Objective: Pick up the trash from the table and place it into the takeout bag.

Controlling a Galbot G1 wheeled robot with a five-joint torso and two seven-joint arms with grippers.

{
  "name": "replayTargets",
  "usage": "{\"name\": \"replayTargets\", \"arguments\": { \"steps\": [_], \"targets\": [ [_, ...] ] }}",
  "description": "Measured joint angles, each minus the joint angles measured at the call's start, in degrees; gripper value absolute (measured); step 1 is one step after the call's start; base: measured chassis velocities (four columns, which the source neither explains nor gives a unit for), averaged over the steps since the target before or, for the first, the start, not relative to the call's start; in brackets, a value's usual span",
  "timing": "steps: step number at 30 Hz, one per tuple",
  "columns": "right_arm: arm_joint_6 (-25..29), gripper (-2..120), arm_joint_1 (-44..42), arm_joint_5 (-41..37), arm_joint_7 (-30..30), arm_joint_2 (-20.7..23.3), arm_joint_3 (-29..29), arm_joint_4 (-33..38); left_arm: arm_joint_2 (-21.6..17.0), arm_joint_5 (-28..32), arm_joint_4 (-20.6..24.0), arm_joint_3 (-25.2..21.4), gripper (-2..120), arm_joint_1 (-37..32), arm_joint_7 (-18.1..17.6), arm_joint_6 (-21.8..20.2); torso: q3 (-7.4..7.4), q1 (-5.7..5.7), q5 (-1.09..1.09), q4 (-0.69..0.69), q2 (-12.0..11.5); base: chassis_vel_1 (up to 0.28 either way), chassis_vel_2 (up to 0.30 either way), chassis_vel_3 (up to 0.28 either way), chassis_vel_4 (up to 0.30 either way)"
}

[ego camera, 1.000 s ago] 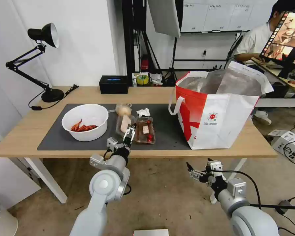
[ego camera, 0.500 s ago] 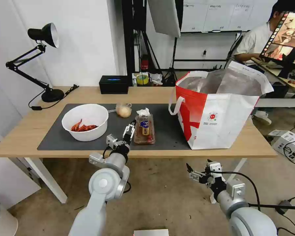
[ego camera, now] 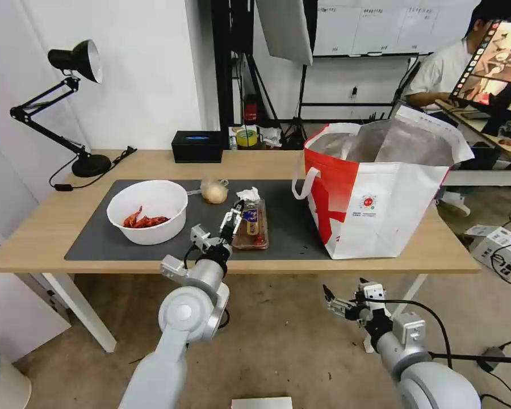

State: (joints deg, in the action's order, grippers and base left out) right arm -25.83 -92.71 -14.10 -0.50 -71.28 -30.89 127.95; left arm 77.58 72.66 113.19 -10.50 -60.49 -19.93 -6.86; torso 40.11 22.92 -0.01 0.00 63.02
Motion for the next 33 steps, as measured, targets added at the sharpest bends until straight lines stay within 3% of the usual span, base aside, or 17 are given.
{"name": "replayTargets", "arguments": {
  "steps": [2,5,6,8,10,13,16,20,23,31,33],
  "targets": [
    [0.1,100,-0.1,0.0,0.0,0.1,-0.1,0.0,-1.9,-3.0,-0.8,1.1,100,1.2,1.6,-0.4,0.0,0.0,0.0,0.0,0.0,0.0,0.0,0.0,0.0],
    [0.4,100,-0.3,-0.1,-0.1,0.2,-0.2,0.1,-6.3,-10.6,-2.7,3.5,99,3.5,6.8,-0.8,0.0,0.0,0.01,0.0,0.0,0.0,0.0,0.0,0.0],
    [0.4,100,-0.3,-0.1,-0.1,0.2,-0.2,0.1,-6.3,-10.6,-2.7,3.5,99,3.5,6.8,-0.8,0.0,0.0,0.01,0.0,0.0,0.0,0.0,0.0,0.0],
    [0.5,100,-0.3,-0.2,-0.1,0.4,-0.2,0.2,-10.1,-18.8,-5.0,5.8,95,5.3,11.7,-0.6,0.0,0.0,0.0,0.0,0.0,0.0,0.0,0.0,0.0],
    [0.5,100,-0.3,-0.2,-0.1,0.5,-0.2,0.2,-11.1,-20.6,-5.7,6.5,93,5.9,13.0,-0.4,0.0,0.0,-0.01,0.0,0.0,0.0,0.0,0.0,0.0],
    [0.6,100,0.1,-0.4,-0.1,0.6,-0.2,0.1,-15.0,-25.4,-9.3,8.7,81,8.1,17.3,-1.0,0.0,0.0,0.0,0.0,0.0,0.0,0.0,0.0,0.0],
    [0.7,100,0.3,-0.4,-0.1,0.6,0.0,0.0,-16.3,-29.4,-11.4,9.4,73,8.9,19.6,-1.0,0.0,0.0,0.0,0.0,0.0,0.0,0.0,0.0,0.0],
    [0.8,100,0.5,-0.4,-0.2,0.6,0.1,-0.2,-17.1,-34.3,-13.0,10.0,62,9.4,21.3,-0.4,0.0,0.0,0.01,0.0,0.0,0.0,0.0,0.0,0.0],
    [0.9,100,0.7,-0.4,-0.2,0.5,0.3,-0.3,-17.9,-38.7,-14.4,10.9,46,10.0,22.7,-0.1,0.0,0.0,0.01,0.0,0.0,0.0,0.0,0.0,0.0],
    [1.0,100,1.1,-1.6,-0.2,0.8,0.3,-0.4,-18.8,-40.9,-15.5,11.2,22,11.0,24.2,0.0,0.0,0.0,0.0,0.0,0.0,0.0,0.0,0.0,0.0],
    [1.0,100,1.4,-3.1,-0.2,1.0,0.4,-0.4,-19.2,-40.7,-15.5,11.2,11,11.0,24.6,0.0,0.0,0.0,0.0,0.0,0.0,0.0,0.0,0.0,0.0]
  ]
}}
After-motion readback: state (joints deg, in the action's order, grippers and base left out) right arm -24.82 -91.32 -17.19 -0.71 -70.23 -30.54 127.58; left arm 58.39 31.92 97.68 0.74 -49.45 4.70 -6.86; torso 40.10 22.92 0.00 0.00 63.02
